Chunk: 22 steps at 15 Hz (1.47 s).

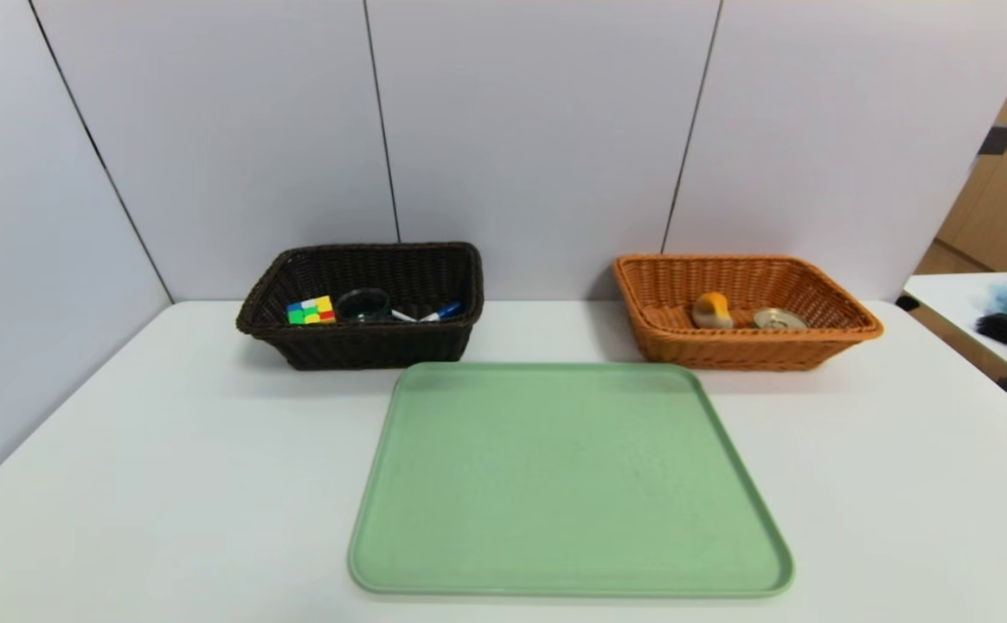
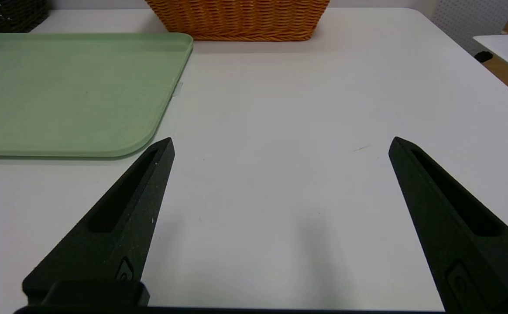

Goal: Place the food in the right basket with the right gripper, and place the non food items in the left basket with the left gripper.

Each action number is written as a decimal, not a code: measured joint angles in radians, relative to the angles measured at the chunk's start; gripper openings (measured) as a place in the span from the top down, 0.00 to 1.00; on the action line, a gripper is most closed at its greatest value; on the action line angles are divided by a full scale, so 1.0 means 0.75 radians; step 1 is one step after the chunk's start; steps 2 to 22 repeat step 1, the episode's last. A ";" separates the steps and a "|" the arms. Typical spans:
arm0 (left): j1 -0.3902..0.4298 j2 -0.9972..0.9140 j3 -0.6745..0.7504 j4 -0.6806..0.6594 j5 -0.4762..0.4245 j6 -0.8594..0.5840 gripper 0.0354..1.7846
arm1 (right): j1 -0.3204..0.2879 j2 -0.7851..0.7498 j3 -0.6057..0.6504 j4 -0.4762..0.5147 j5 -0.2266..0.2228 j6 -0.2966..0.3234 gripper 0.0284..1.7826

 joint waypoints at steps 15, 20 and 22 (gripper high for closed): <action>0.000 0.000 0.000 0.000 0.000 0.001 0.06 | 0.000 0.001 0.001 0.001 0.000 0.000 0.05; 0.000 0.000 0.000 0.000 0.000 0.001 0.06 | 0.000 0.001 0.001 0.001 0.000 0.000 0.05; 0.000 0.000 0.000 0.000 0.000 0.001 0.06 | 0.000 0.001 0.001 0.001 0.000 0.000 0.05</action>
